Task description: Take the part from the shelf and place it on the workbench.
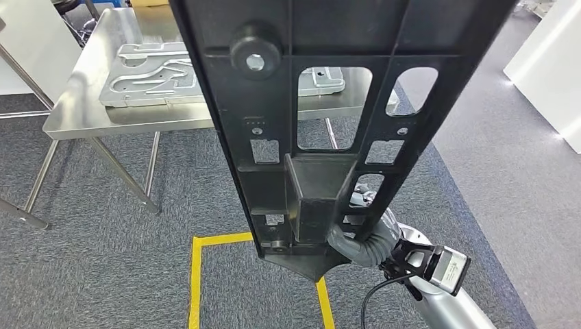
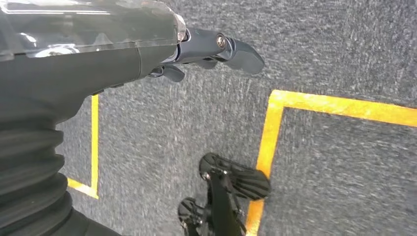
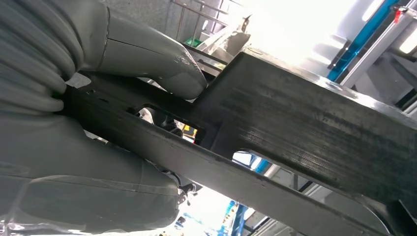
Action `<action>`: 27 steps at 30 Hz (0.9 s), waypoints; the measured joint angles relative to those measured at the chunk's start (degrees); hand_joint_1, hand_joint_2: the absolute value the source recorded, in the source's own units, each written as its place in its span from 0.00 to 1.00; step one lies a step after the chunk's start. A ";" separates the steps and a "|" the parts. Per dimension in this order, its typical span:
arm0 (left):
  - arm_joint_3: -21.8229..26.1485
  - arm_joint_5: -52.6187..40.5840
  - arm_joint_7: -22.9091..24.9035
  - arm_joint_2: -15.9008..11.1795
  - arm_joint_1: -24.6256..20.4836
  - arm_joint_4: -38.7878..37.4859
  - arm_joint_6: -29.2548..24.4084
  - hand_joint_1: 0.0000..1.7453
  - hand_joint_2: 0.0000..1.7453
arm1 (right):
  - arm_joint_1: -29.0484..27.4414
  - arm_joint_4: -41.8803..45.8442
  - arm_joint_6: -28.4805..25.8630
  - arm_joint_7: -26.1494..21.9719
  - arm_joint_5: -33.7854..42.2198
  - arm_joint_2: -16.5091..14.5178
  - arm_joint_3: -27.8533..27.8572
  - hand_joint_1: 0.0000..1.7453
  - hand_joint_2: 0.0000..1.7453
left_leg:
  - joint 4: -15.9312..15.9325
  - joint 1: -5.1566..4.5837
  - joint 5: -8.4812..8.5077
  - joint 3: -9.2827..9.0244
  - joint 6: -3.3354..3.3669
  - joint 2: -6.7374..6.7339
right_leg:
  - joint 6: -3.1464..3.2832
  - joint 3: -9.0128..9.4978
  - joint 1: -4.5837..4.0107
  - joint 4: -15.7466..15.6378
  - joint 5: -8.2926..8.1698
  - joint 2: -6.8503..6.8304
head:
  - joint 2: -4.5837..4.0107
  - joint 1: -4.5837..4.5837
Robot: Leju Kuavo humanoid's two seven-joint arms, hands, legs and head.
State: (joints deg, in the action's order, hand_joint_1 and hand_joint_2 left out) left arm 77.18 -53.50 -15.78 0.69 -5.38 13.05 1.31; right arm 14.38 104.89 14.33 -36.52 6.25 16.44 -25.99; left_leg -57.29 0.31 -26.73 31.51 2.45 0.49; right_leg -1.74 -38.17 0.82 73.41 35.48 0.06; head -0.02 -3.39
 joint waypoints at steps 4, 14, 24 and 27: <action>0.00 0.04 0.06 0.14 0.11 0.01 -0.02 0.00 1.00 | -0.50 -0.01 -0.03 -0.06 -0.11 -0.02 0.00 1.00 1.00 | 0.00 0.42 -2.38 -2.98 -0.84 0.17 | -0.82 -0.14 0.73 -8.31 -6.70 -0.28 | 0.00 0.01; 0.01 0.59 -0.15 0.50 0.06 0.00 -0.13 0.00 1.00 | -1.92 0.03 0.66 -1.48 -0.50 0.58 -0.03 1.00 1.00 | -12.89 0.60 -8.60 1.58 -3.64 -0.17 | 3.02 4.56 0.15 -15.09 -9.61 -0.53 | 0.00 0.02; 0.04 0.71 -0.18 0.57 0.81 0.05 -0.20 0.00 1.00 | -2.75 0.00 0.69 -1.68 -0.85 0.60 -0.14 1.00 1.00 | -1.58 -0.47 0.36 2.70 -0.88 0.06 | 1.53 8.72 -0.58 -14.37 -6.49 0.06 | 0.00 0.02; 0.04 0.72 -0.20 0.65 0.72 0.07 -0.20 0.00 1.00 | -2.69 0.02 0.69 -1.70 -0.88 0.52 -0.15 1.00 1.00 | -0.62 -0.17 0.82 0.72 -0.16 0.10 | 0.69 7.34 -0.38 -10.45 -5.38 0.04 | 0.00 0.02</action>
State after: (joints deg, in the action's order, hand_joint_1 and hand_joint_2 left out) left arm 77.22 -52.78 -15.98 1.34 -4.66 13.11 1.11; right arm 11.69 104.91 15.02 -38.23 5.37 16.97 -26.14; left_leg -57.91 0.15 -25.91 32.23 2.28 0.59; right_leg -1.05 -30.83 0.45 62.95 30.10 0.10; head -0.02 -3.37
